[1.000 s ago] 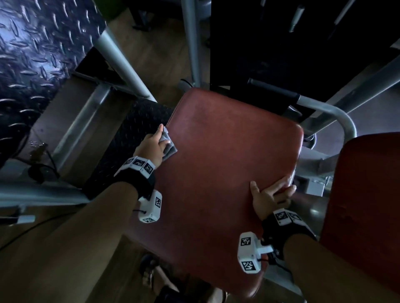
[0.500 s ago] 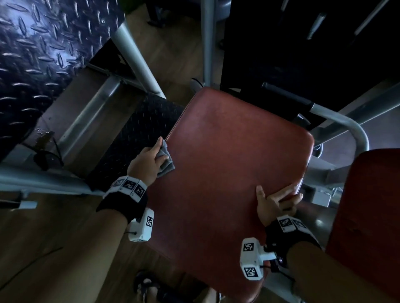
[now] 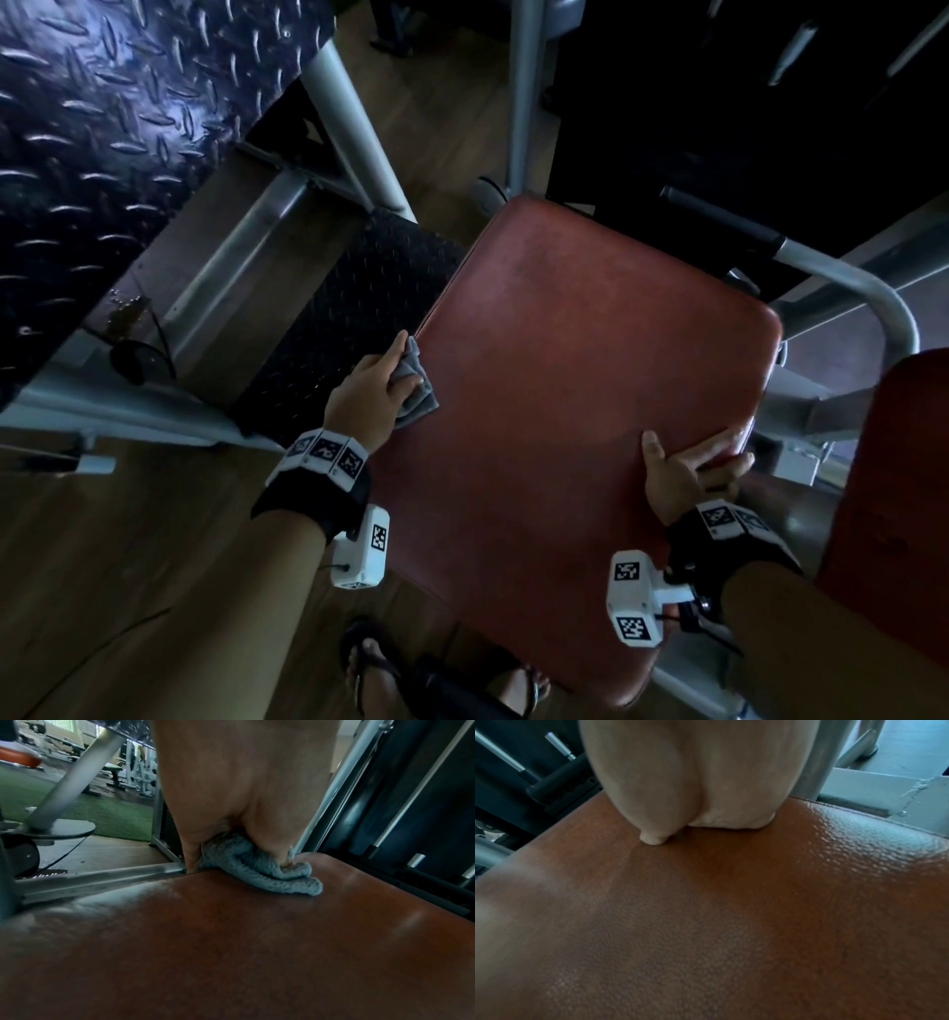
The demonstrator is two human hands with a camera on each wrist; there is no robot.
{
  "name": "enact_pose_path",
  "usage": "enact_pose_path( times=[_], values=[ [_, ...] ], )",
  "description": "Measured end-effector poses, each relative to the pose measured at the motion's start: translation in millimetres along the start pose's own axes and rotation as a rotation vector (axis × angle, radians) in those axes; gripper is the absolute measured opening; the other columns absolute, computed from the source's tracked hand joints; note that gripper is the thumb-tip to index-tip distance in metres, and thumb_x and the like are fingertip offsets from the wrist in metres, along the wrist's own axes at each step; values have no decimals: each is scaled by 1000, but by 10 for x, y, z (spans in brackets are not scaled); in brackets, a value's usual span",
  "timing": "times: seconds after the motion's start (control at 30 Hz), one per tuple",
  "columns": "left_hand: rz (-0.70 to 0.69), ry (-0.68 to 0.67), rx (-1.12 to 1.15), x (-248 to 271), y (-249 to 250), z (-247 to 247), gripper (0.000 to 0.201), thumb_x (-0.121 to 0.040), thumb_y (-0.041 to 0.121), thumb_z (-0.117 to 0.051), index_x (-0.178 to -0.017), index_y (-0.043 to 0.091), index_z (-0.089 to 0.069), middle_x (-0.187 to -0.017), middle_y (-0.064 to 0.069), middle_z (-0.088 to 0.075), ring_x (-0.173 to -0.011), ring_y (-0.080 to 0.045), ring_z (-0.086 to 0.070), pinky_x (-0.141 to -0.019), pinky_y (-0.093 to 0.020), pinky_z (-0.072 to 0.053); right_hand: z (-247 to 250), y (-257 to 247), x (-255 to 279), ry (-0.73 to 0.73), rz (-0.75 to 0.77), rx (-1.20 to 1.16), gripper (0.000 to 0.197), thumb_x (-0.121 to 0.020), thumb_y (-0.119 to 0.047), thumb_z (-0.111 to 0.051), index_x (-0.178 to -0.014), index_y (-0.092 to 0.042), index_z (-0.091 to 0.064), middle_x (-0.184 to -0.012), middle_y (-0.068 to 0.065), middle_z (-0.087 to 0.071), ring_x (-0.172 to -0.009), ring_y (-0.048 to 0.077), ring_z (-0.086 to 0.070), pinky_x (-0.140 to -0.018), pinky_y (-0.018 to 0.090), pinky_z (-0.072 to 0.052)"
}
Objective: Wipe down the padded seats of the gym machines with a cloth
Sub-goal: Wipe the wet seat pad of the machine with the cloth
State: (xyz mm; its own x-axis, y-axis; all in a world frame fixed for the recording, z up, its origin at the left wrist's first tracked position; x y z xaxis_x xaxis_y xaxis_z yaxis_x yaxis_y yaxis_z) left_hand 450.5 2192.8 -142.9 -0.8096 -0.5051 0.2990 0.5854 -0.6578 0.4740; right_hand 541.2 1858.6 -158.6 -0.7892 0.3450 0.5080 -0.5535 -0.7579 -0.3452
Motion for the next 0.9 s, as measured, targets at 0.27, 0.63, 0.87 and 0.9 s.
enact_pose_path(
  times=[0.27, 0.63, 0.87, 0.9],
  values=[
    [-33, -49, 15, -355, 138, -31, 55, -101, 41, -42, -153, 38, -23, -135, -3, -49, -117, -23, -54, -91, -33, -38, 16, -13, 1, -16, -3, 16, 96, -92, -62, -43, -151, -23, 22, -161, 11, 17, -146, 39, -4, -119, 55, -3],
    [-19, -91, 82, 585, -557, 21, 58, -100, 38, -46, -153, 38, -22, -124, 2, -49, -103, -17, -59, -82, -32, -46, -1, 8, 24, 45, 45, -24, 95, -93, -59, -46, -154, -19, 14, -161, 16, 12, -145, 44, -6, -119, 54, -3],
    [-21, -83, 28, 384, -482, -18, 56, -101, 41, -41, -153, 37, -20, -121, 0, -50, -102, -19, -58, -78, -30, -41, -17, 23, 4, 34, 31, -19, 95, -91, -63, -45, -153, -24, 17, -161, 13, 16, -146, 42, -4, -120, 52, -3],
    [-27, -75, 37, 312, -439, -23, 55, -101, 42, -40, -153, 38, -21, -120, -1, -50, -102, -19, -58, -81, -33, -43, -19, 28, -2, 44, 26, -18, 96, -91, -63, -45, -153, -23, 16, -161, 13, 15, -146, 42, -4, -120, 52, -3]
  ],
)
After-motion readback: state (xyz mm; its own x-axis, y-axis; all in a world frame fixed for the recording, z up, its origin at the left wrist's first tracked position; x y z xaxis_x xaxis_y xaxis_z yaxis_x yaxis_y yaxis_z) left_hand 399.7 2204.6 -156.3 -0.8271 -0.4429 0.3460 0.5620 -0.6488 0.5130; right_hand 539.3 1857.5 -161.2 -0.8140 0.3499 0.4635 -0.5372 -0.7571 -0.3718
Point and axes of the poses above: each hand's wrist, its own x-axis away from the middle knuckle, its own z-axis out of the back of the hand, y = z × x, the point moved 1 cm from there along -x, towards the middle knuckle
